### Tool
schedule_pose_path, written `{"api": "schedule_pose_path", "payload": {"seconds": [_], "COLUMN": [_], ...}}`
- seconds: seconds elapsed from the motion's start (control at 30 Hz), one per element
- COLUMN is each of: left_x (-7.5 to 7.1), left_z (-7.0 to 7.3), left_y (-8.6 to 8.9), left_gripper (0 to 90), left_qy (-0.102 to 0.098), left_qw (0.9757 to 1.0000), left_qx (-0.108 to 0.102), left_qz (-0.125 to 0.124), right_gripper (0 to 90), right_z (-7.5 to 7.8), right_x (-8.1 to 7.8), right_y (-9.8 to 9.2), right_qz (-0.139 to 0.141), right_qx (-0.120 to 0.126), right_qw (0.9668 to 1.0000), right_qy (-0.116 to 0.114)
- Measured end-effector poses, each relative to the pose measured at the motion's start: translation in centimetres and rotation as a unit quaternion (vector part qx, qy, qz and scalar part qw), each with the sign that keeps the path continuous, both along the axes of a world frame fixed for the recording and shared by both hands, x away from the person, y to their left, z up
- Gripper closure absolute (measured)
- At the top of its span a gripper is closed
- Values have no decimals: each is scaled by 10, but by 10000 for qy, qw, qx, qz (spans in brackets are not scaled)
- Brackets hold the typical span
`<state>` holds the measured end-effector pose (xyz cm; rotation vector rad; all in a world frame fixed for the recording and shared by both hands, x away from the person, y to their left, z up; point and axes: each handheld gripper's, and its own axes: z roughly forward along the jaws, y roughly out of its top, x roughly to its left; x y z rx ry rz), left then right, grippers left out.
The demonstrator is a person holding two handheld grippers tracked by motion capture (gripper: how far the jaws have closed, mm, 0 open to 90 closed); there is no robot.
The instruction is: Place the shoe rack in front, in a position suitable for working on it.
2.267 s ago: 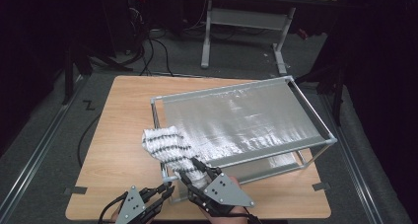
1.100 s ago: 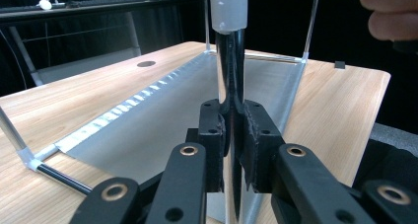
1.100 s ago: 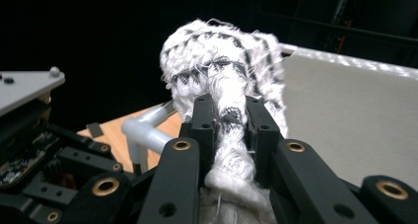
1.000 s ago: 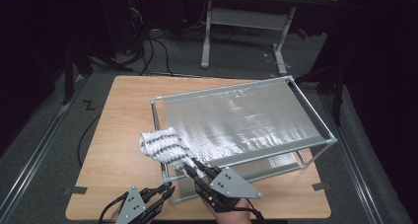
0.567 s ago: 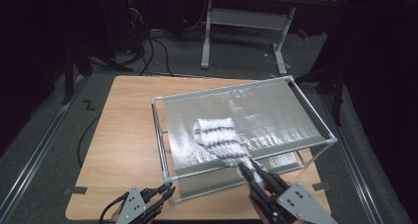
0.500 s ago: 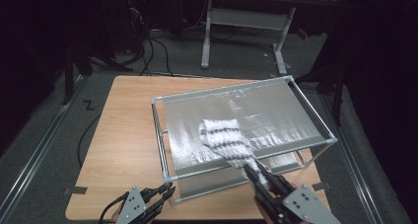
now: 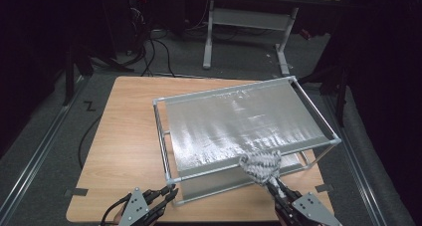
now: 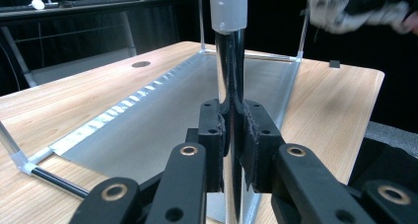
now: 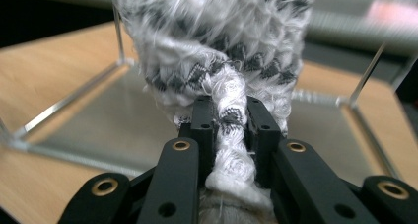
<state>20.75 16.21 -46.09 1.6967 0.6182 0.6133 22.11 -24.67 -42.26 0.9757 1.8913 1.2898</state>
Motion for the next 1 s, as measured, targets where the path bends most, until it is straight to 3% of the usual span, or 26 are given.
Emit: {"api": "schedule_pose_path", "payload": {"seconds": [0.07,0.1,0.2,0.23,0.27,0.3,0.4,0.5,0.93,0.97,1.0], "left_x": [0,0,0,0,0,0,0,1,12,11,11], "left_z": [0,0,0,0,0,0,0,0,0,0,0], "left_y": [0,0,0,0,0,0,0,1,15,15,15], "left_gripper": [799,799,799,799,799,799,799,798,798,797,797], "left_qy": [0,0,-1,-2,-2,-3,-8,-15,3,-21,-21], "left_qw": [10000,10000,10000,10000,10000,10000,10000,10000,9998,9997,9997], "left_qx": [0,-2,-2,1,1,5,6,13,7,38,38], "left_qz": [-3,-6,-15,-16,-16,-12,-13,-21,217,237,237], "right_gripper": [780,779,778,777,777,774,772,772,771,772,772], "right_z": [-4,-15,-24,-36,-36,-49,-64,-72,-75,-69,-69], "right_x": [3,12,20,35,35,49,61,67,86,84,84], "right_y": [0,1,2,4,4,6,9,13,33,29,29], "right_qz": [-10,-67,-136,-223,-223,-263,-281,-246,-126,-173,-173], "right_qx": [-55,-246,-401,-593,-593,-729,-906,-1036,-1043,-853,-853], "right_qw": [9999,9993,9983,9963,9963,9934,9886,9852,9852,9888,9888], "right_qy": [89,277,388,587,587,848,1167,1343,1351,1215,1215]}}
